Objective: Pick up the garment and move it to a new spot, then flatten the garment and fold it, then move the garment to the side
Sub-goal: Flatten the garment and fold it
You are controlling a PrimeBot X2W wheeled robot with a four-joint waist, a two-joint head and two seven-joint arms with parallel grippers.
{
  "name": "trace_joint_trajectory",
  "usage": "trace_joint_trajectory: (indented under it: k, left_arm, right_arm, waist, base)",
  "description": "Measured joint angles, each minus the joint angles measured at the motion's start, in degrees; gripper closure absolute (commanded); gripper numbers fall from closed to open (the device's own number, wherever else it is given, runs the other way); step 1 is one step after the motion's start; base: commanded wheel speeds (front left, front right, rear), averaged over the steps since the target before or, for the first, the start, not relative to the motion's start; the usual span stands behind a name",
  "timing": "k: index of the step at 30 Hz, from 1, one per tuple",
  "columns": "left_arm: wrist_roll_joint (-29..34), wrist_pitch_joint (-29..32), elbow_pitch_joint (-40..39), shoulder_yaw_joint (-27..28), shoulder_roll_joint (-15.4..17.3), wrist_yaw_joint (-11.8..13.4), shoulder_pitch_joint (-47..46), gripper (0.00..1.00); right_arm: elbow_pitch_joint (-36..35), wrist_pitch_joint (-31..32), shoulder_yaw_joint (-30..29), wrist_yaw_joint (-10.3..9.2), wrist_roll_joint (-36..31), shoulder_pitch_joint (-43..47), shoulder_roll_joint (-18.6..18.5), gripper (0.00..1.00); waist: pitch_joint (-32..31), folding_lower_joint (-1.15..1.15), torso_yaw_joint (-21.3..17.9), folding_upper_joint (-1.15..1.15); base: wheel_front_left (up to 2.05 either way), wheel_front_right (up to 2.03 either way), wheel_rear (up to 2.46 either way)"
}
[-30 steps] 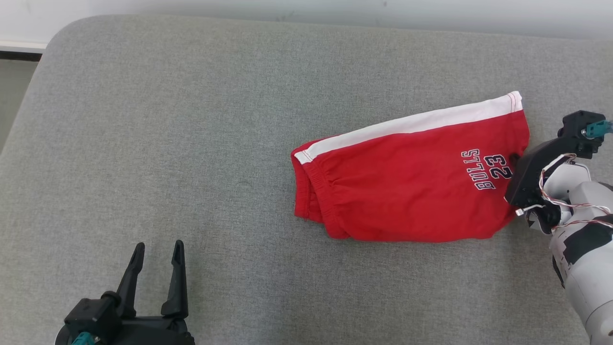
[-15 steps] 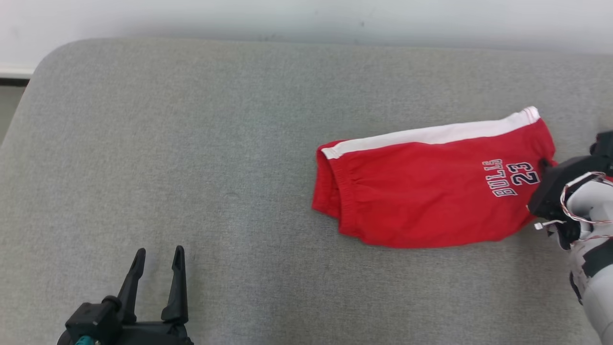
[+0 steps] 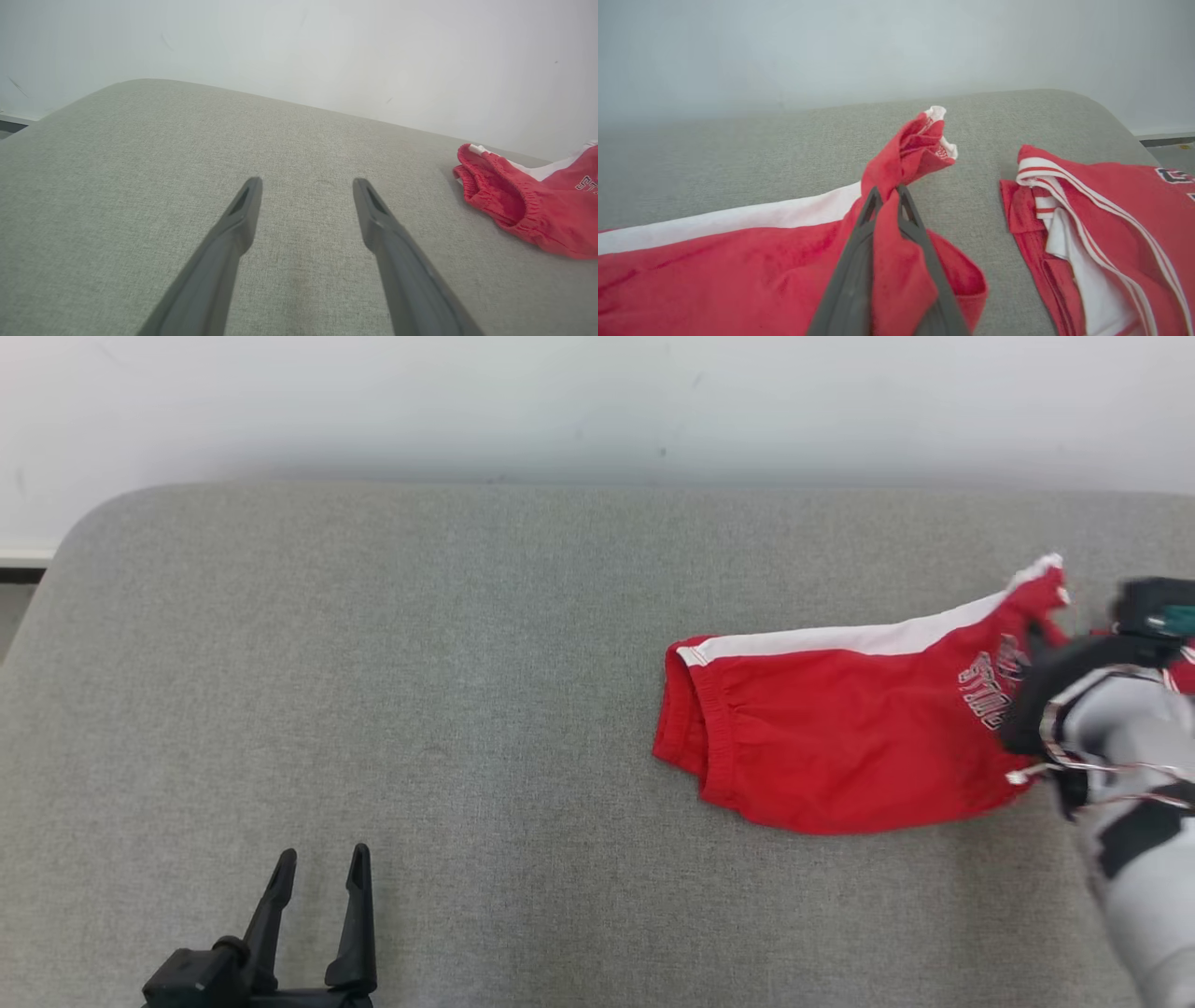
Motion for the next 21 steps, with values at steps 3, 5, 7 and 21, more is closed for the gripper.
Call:
trace_joint_trajectory:
  k: [3, 5, 7, 21]
  left_arm:
    - [-0.01, 0.0, 0.01, -0.26, 0.0, 0.01, 0.2, 0.0]
    - [-0.01, 0.0, -0.02, -0.56, -0.02, 0.02, 0.36, 0.0]
    - [0.0, 0.0, -0.1, -0.76, 0.0, 0.09, 0.48, 0.0]
    - [0.02, 0.0, -0.27, -2.98, -0.02, 0.26, 0.02, 0.0]
  right_arm:
    - [-2.93, 0.02, 2.5, 0.0, -0.55, -0.01, 2.81, 1.0]
    - [-4.91, 0.53, 4.38, 0.0, -1.13, 0.19, 4.67, 1.0]
    - [-6.79, 1.51, 6.66, 0.0, -1.88, 0.63, 6.62, 1.0]
    - [-11.69, 10.0, 16.31, 0.0, -2.47, 5.59, 14.52, 1.0]
  waist:
    - [-0.78, 0.0, -0.06, 0.0]
    - [-1.17, 0.0, 0.08, 0.0]
    - [-1.38, 0.0, 0.4, 0.0]
    - [-1.09, 0.0, 3.26, 0.0]
  base:
    - [0.0, 0.0, 0.0]
    - [0.0, 0.0, 0.0]
    - [0.0, 0.0, 0.0]
    - [0.0, 0.0, 0.0]
